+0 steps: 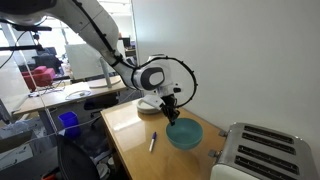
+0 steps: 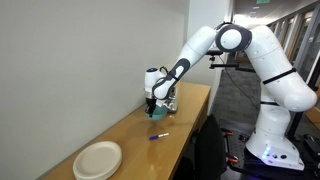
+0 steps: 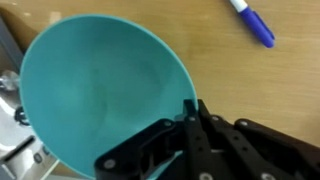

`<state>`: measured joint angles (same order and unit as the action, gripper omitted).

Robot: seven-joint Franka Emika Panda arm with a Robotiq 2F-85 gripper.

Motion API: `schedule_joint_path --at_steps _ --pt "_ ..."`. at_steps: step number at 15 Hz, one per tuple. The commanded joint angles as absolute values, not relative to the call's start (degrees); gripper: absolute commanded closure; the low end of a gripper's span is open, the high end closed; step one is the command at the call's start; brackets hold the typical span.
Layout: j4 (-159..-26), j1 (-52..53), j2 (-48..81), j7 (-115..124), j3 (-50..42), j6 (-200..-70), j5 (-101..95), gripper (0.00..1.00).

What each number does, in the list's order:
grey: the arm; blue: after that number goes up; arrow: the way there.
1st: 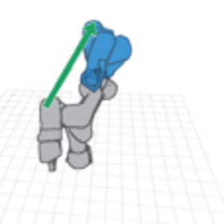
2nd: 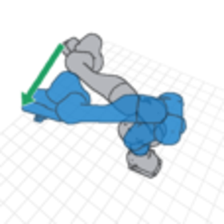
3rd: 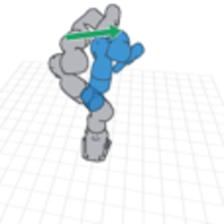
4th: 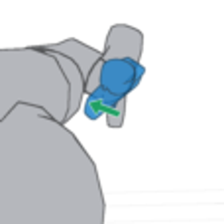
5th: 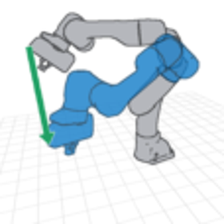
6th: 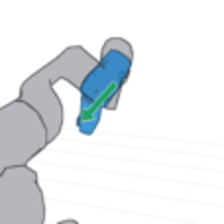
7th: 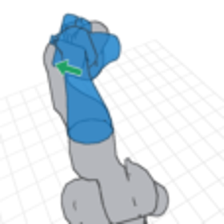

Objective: Move the bowl backwards

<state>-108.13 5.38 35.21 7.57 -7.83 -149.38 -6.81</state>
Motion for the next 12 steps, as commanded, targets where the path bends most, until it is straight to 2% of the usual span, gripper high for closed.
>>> schedule_joint_path --at_steps 1,12 --pt "-105.1 6.6 35.7 7.2 -6.1 -147.4 -8.4 0.99" --pt "-96.7 9.0 44.8 5.5 -5.2 -143.7 -13.2 0.99"
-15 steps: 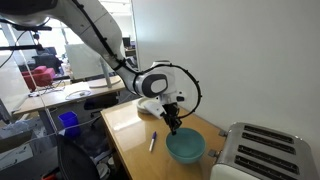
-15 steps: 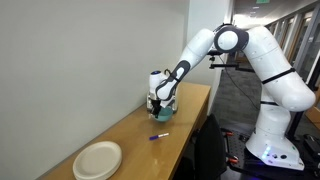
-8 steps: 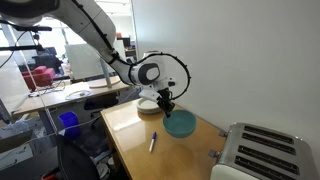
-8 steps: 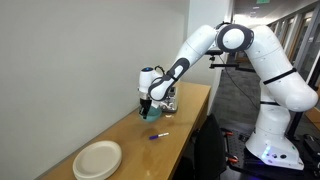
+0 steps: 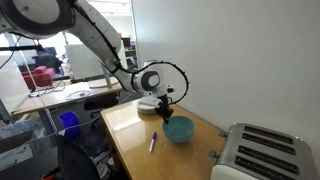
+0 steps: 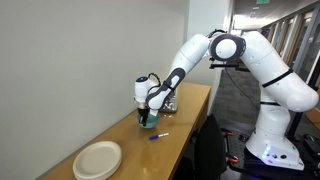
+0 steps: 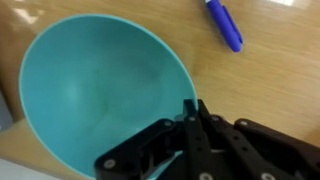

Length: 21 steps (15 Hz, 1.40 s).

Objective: Move the bowl backwards

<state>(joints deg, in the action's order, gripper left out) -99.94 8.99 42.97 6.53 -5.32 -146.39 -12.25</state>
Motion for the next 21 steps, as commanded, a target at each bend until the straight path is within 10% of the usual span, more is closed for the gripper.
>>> schedule_joint_path --at_steps 1,2,12,21 --pt "-96.3 8.8 45.1 5.0 -4.8 -144.1 -12.9 0.99" --pt "-95.9 8.6 45.6 4.6 -4.6 -144.4 -12.7 0.7" --pt "-105.3 6.7 31.7 3.3 -1.3 -136.6 -10.8 0.02" --pt "-118.5 5.1 16.9 2.6 0.0 -137.9 -11.1 0.0"
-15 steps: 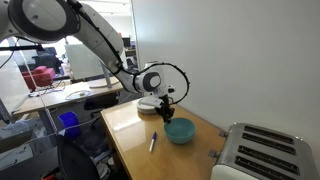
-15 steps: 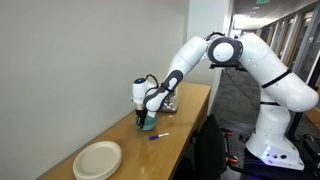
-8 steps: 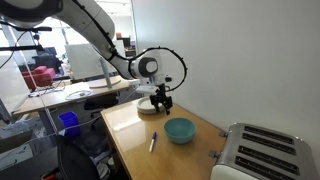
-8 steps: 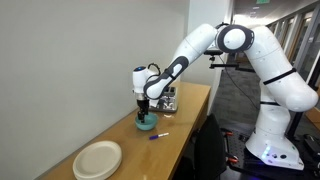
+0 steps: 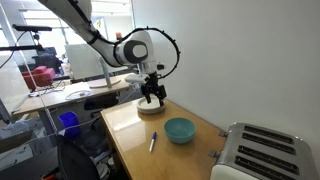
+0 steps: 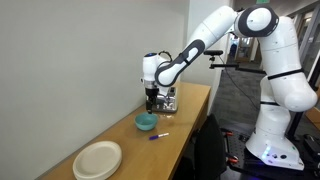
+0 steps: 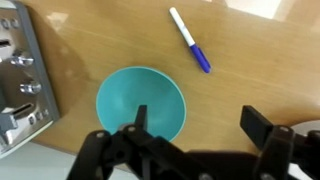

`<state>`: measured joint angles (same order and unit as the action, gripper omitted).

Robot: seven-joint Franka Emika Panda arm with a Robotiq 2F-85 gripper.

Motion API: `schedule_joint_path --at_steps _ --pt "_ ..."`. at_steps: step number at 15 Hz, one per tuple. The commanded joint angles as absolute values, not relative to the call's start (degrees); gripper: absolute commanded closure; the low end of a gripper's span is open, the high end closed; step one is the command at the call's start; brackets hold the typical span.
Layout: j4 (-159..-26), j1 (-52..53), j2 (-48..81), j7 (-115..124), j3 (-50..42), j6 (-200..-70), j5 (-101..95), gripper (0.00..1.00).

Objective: Move the bowl backwards

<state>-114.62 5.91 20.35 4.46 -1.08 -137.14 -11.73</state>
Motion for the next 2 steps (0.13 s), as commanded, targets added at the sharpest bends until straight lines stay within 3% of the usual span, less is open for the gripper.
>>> schedule_joint_path --at_steps 1,2 --pt "-119.5 5.0 16.1 2.3 0.2 -138.4 -11.2 0.0" --pt "-120.7 5.0 15.4 2.0 0.3 -139.7 -11.7 0.0"
